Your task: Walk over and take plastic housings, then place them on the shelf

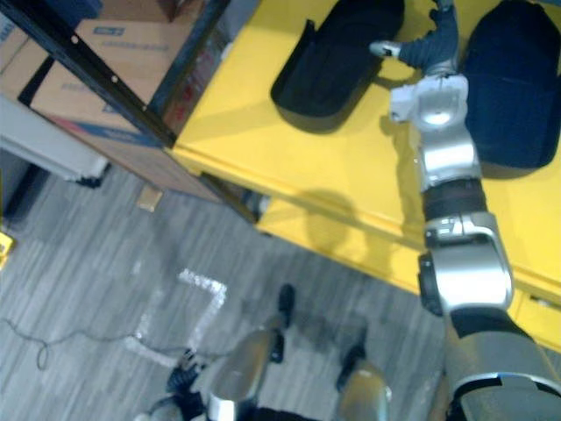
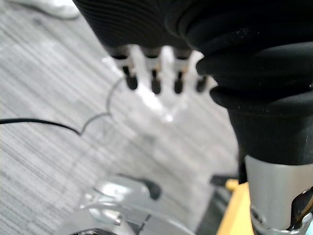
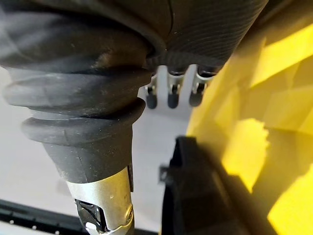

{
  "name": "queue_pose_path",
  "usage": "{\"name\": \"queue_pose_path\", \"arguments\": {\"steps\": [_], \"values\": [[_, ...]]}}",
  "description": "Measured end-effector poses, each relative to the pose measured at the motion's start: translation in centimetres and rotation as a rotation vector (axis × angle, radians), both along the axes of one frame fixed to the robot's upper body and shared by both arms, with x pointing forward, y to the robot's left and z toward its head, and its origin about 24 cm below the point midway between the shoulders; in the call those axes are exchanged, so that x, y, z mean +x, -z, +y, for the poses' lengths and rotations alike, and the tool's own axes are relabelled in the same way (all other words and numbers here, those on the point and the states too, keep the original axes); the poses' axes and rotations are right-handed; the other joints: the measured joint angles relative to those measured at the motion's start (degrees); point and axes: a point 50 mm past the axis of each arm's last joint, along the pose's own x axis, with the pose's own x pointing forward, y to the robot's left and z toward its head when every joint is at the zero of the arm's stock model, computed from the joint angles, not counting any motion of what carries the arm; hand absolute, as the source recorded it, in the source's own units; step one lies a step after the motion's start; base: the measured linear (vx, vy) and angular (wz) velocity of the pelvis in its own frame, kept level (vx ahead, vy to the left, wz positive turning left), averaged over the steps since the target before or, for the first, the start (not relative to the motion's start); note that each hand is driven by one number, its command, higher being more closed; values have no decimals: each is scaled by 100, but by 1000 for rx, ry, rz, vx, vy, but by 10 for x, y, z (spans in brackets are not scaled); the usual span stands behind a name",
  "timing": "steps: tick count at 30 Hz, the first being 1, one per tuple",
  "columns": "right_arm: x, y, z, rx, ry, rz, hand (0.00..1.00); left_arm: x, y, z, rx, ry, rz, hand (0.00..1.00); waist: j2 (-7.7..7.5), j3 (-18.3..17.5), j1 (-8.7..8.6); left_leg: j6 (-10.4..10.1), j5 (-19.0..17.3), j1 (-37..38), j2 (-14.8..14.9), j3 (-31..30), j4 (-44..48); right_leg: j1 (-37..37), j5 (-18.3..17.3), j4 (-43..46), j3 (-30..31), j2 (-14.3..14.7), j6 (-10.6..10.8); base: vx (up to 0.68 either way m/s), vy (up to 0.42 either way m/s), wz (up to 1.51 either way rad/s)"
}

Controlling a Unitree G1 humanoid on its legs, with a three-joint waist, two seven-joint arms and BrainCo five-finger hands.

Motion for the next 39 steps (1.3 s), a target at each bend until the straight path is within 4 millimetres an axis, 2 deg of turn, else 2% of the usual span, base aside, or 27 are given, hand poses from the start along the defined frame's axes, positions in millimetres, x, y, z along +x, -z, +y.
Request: {"name": "queue_pose_path", "arguments": {"steps": [8,20,25,39], "values": [[0,1,0,12,19,3,0,0,0,-4,-3,26,2,0,1,-1,87,-5,4,-99,2,-59,29,-24,4,-32,-60,15,2,12,9,4],[5,12,-10,95,61,49,0,-1,2,-4,-13,11,9,0,1,-1,186,-4,4,-185,-4,-103,62,-69,3,-24,-98,16,3,0,2,0],[5,12,-14,110,71,50,0,-1,2,-4,-28,-9,7,0,11,3,182,-5,2,-199,-21,-219,114,13,-20,-25,-224,14,-5,6,5,10],[5,4,-12,92,45,27,0,-2,2,-5,-30,-4,9,0,48,-16,361,-16,-5,-378,-33,-372,253,-58,-88,88,-370,5,-16,-5,3,5]]}}
